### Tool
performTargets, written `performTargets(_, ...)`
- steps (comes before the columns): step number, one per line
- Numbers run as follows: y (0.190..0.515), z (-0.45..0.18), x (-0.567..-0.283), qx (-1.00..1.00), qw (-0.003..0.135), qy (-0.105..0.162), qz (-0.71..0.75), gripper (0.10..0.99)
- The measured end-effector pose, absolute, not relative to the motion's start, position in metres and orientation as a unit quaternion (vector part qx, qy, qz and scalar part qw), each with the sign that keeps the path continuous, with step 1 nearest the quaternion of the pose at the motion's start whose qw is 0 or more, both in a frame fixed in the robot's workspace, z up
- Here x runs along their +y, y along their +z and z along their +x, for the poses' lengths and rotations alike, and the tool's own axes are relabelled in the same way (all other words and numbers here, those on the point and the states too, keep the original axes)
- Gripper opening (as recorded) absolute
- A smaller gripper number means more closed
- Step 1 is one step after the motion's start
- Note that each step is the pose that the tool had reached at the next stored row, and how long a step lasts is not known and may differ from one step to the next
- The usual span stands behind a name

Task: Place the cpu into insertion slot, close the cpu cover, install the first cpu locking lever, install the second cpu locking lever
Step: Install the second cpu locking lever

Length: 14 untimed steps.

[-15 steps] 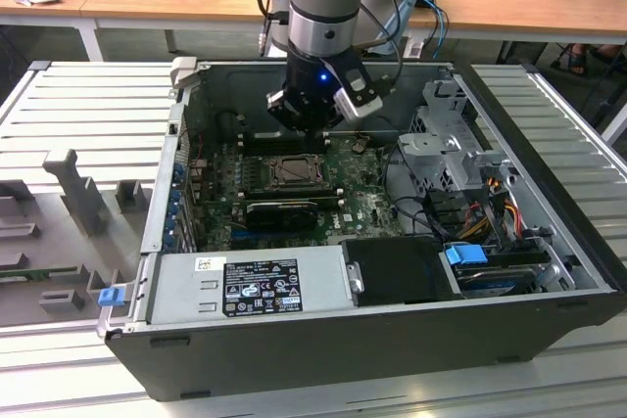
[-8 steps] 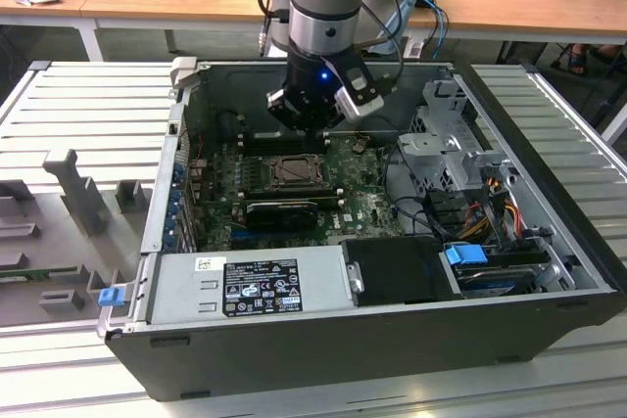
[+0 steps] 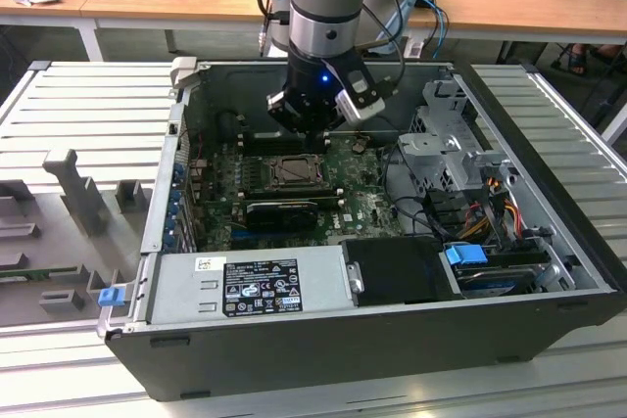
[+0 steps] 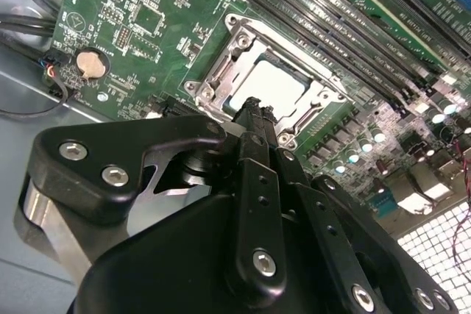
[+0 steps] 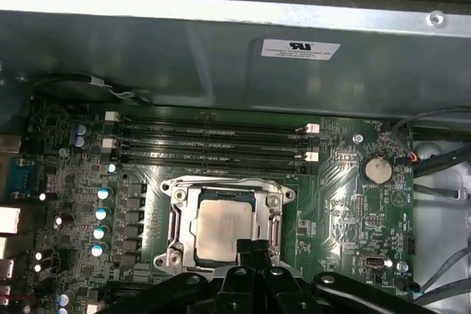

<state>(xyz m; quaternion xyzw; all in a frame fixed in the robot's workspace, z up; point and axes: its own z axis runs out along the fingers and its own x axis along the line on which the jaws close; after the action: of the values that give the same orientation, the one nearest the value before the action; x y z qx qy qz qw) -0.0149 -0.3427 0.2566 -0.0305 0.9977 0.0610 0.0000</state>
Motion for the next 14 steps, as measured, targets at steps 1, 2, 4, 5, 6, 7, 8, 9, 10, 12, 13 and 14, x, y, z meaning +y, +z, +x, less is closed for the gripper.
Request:
performTargets(1, 0.257, -0.015, -0.345, 0.998, 0.000, 0.061, -0.030, 0.106)
performTargets(2, 0.257, -0.015, -0.346, 0.998, 0.000, 0.061, -0.030, 0.106)
performTargets(4, 0.257, -0.015, -0.348, 0.998, 0.000, 0.061, -0.030, 0.106)
performTargets(5, 0.257, -0.015, -0.349, 0.998, 0.000, 0.061, -0.030, 0.106)
performTargets(6, 0.257, -0.015, -0.350, 0.998, 0.000, 0.061, -0.030, 0.106)
performTargets(7, 0.257, -0.015, -0.350, 0.998, 0.000, 0.061, -0.030, 0.106)
performTargets(8, 0.257, -0.015, -0.351, 0.998, 0.000, 0.061, -0.030, 0.106)
performTargets(9, 0.257, -0.015, -0.353, 0.998, 0.000, 0.061, -0.030, 0.106)
performTargets(10, 0.257, -0.015, -0.353, 0.998, 0.000, 0.061, -0.030, 0.106)
performTargets(12, 0.257, -0.015, -0.356, 0.998, 0.000, 0.061, -0.030, 0.106)
performTargets(13, 0.257, -0.015, -0.358, 0.998, 0.000, 0.061, -0.030, 0.106)
performTargets(14, 0.257, -0.015, -0.359, 0.998, 0.000, 0.061, -0.030, 0.106)
